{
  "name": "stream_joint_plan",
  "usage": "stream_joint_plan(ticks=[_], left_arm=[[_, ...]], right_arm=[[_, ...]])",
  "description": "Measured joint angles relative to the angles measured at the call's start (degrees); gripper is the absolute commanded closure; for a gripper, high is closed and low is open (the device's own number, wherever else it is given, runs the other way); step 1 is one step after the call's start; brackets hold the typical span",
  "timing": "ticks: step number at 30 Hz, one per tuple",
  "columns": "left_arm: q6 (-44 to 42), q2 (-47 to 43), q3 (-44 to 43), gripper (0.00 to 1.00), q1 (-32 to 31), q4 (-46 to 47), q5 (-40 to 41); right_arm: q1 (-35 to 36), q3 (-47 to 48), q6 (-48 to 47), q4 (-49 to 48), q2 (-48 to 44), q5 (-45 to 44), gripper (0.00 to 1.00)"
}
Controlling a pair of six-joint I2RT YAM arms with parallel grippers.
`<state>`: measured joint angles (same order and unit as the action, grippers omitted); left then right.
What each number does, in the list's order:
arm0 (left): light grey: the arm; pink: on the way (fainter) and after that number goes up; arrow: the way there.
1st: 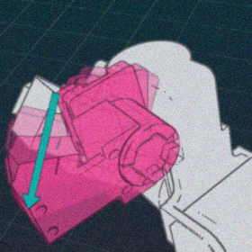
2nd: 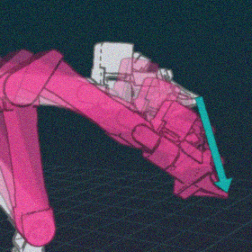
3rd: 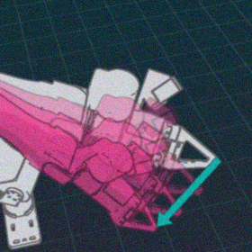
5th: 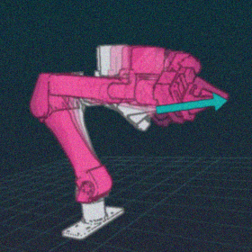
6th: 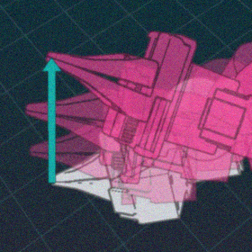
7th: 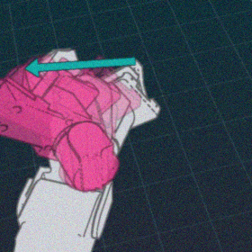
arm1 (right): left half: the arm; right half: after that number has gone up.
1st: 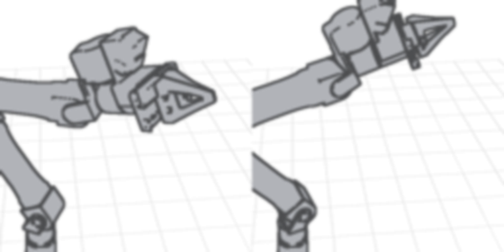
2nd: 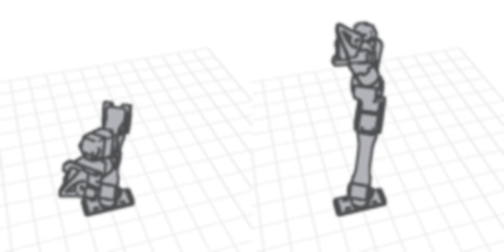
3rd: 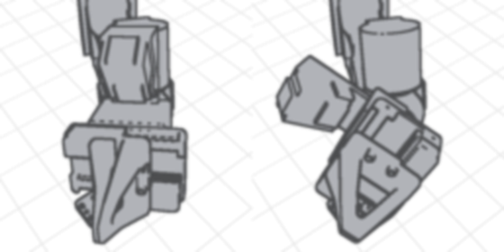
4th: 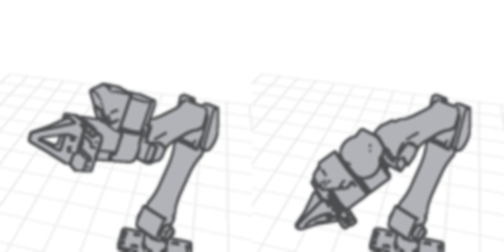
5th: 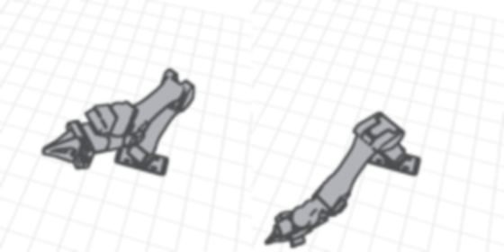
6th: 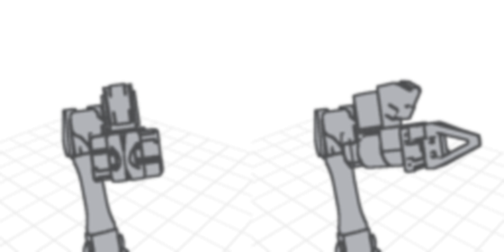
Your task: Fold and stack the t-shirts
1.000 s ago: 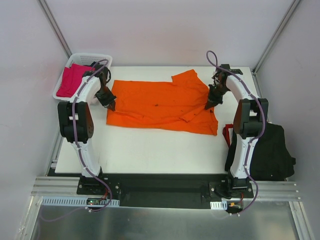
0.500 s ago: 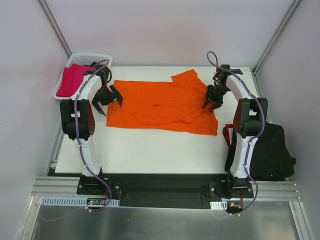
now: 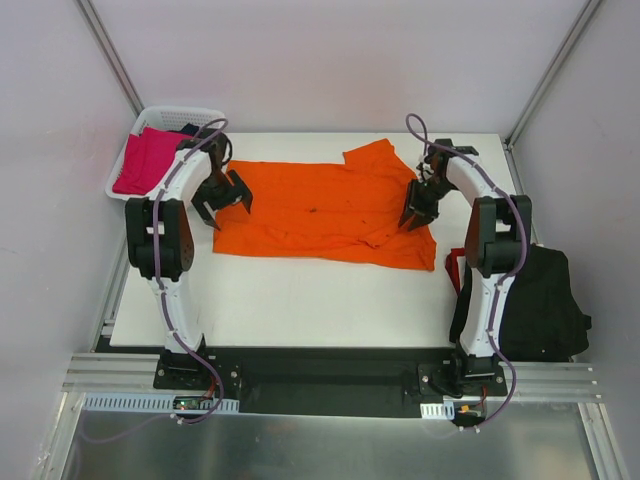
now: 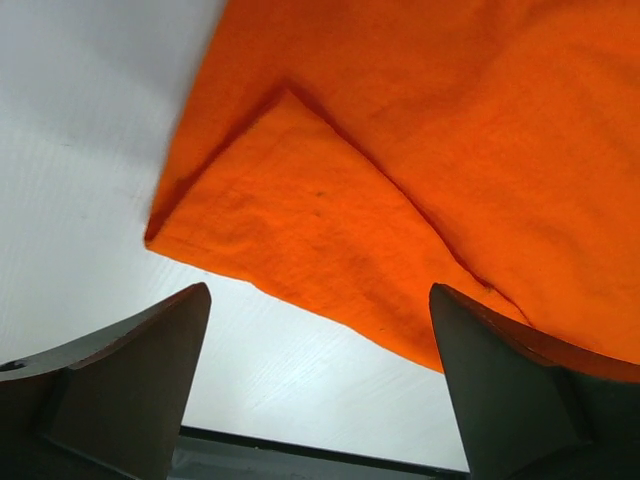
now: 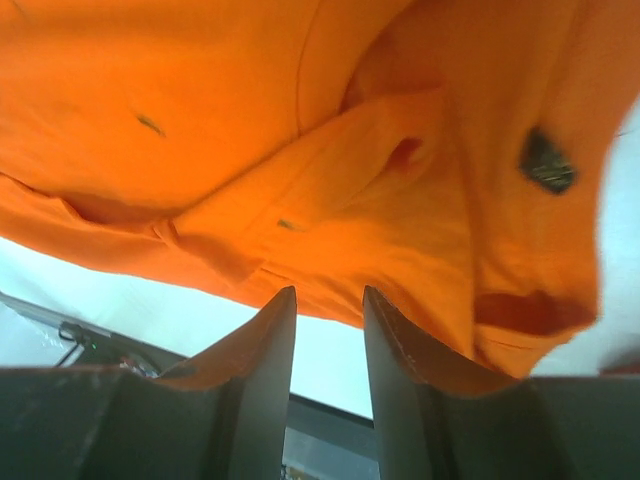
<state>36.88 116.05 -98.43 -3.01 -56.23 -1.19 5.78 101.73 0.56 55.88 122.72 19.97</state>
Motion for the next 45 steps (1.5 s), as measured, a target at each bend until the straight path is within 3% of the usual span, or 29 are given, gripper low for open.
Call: stream_joint_plan(ticks=[8,16,45], left_arm=[[-0.3,0.0,0.9,0.1,-5.4,0.7,-1.8],[-1.6,0.0,3.6,0.1,-5.9,1.0,-1.9],[-7.7,-2.3,6.4,0.08,-5.9,1.0,-1.7]], right_arm=[[6.6,-4.9,0.0,-1.3,-0.4,2.4,0.65],[11.7,-6.3,0.0,-2.1,-2.8,2.6,0.65],[13.3,-9.0,1.6,-7.3,-2.5,1.5,0.68]])
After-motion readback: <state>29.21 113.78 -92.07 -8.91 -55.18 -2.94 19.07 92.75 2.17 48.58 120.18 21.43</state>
